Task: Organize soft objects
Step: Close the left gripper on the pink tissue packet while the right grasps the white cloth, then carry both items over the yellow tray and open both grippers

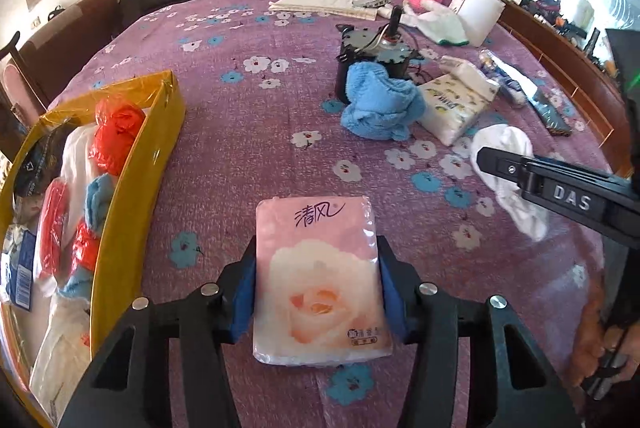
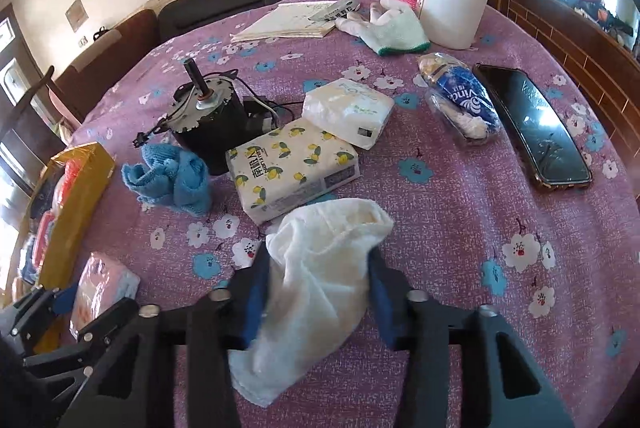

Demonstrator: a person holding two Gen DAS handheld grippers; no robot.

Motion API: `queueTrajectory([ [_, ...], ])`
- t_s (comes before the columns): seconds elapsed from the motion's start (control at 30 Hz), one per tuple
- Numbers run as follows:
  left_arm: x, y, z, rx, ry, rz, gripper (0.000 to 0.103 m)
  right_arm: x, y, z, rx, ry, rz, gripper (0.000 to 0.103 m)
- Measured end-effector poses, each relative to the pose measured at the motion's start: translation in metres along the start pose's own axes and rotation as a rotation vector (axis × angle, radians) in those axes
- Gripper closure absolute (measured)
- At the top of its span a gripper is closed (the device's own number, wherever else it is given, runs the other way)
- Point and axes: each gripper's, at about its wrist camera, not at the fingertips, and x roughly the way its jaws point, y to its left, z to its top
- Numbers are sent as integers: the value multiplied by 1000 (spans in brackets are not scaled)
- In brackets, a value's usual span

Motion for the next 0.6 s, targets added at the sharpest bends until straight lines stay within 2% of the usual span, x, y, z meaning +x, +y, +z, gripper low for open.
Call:
queueTrajectory([
  [0.2,-32,5,-5,-53,-52,-84,51,-18,0,-6,1,-22,25,70],
  [0.37,-63,27,-13,-148,-92,-162,51,-41,12,-14,-37,-58,34,73],
  [0.5,-90,54,-25,-209,-134,-171,51,-61,25,-15,-61,-89,61,74],
  [0.6,-110,81,-36,-250,-171,-141,51,-76,39,-16,-82,-113,87,73],
])
